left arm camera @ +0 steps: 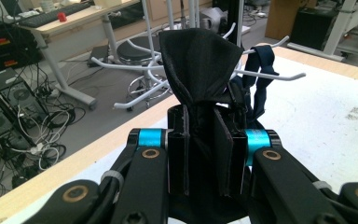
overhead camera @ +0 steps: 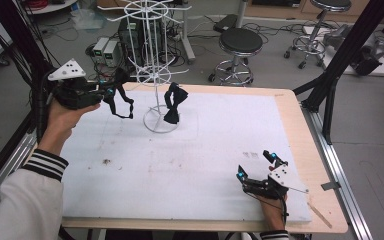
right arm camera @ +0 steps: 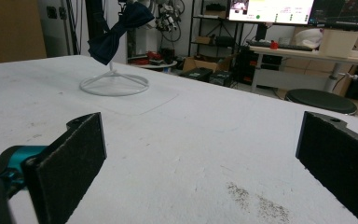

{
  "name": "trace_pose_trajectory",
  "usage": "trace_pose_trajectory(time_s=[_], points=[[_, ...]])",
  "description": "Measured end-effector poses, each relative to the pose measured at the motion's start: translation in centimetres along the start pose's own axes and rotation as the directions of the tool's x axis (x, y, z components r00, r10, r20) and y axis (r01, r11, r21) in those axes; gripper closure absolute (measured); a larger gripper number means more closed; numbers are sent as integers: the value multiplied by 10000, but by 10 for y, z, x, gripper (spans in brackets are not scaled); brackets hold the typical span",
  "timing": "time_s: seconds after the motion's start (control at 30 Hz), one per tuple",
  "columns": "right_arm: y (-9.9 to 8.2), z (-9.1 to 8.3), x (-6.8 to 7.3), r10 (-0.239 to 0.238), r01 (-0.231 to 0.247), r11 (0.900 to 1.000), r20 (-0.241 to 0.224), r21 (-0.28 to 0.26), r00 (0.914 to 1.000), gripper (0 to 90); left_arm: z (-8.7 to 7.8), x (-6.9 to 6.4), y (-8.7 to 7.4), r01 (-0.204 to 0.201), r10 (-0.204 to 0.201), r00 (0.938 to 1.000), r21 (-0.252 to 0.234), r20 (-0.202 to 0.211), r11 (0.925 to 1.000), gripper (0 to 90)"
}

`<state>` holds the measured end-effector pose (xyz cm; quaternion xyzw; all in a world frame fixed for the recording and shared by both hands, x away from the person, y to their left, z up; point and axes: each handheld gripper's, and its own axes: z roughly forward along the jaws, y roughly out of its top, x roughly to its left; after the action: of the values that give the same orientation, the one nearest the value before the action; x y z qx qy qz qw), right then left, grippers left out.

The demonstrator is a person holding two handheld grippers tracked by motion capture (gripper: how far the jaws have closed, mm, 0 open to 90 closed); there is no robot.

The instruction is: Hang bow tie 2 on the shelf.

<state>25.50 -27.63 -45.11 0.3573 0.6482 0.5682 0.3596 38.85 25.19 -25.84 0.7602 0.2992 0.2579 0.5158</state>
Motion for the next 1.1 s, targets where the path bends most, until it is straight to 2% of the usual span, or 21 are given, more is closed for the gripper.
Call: trace_pose_trajectory(time_s=[0.57, 0.77, 0.87, 1.0, 1.1], points=[[0, 0, 1, 83, -83, 10000, -17, 46, 10000, 8, 15, 2, 7, 172, -172, 9998, -36, 49, 9998, 767], [0, 0, 1, 49, -49, 10000, -9, 55, 10000, 8, 12, -1, 13, -9, 12, 9999, -183, 116, 9998, 767], [0, 0, 1, 39, -39, 10000, -1, 57, 10000, 8, 12, 0, 14, 50, -49, 10000, -286, 57, 9996, 767], [0, 0, 1, 53, -53, 10000, -8, 59, 10000, 8, 16, 4, 11, 205, -206, 9998, -90, -31, 9997, 766], [0, 0, 1, 46, -46, 10000, -6, 60, 10000, 8, 18, 4, 11, 312, -312, 9995, -178, 27, 9994, 767]])
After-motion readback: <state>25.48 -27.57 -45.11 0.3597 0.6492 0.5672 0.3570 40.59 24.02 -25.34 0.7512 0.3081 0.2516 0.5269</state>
